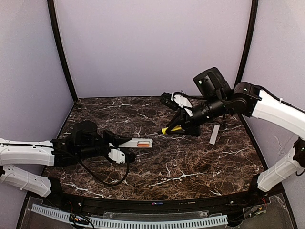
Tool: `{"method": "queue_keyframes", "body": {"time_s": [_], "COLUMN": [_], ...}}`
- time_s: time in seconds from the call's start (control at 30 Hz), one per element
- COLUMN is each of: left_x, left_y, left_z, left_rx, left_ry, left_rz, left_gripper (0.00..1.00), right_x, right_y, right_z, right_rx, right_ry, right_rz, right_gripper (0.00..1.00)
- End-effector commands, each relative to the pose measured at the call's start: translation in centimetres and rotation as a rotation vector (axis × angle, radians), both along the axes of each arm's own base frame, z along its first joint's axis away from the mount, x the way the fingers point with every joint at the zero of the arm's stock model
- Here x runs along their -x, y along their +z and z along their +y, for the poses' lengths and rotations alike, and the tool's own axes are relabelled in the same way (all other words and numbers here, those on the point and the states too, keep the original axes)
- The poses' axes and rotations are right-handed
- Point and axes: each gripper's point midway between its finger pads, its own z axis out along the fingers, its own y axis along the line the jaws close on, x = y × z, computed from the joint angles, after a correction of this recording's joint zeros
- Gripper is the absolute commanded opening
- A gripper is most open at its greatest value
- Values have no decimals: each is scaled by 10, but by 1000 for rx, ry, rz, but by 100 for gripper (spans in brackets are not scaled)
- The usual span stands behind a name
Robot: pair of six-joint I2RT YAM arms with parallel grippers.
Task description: Unload the batteries from the remote control
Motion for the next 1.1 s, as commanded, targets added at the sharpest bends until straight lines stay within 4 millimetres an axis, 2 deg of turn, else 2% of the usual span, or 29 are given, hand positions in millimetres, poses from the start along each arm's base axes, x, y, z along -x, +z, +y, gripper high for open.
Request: {"method": "queue_keyframes", "body": {"time_s": [0.0,0.17,0.4,0.7,1.07], "left_x": [-10,-4,17,22,25], "left_y": [22,19,17,18,15], "left_z": [-5,-2,0,1,1], "left_rx": [62,85,146,160,151], "left_ry": [23,17,-42,-53,-67], "left_rz": [-65,-29,72,108,120], "left_gripper": [0,0,0,0,0], "right_x": [2,-3,-7,-6,-6], "right_y": [-14,-23,-20,-31,-40], "right_z": [4,11,22,30,27], "right_rx": [93,150,199,267,311], "right_ry": [30,29,41,50,39], "right_rz": [-27,-55,-83,-72,-58], "right_gripper": [0,0,0,0,0]}}
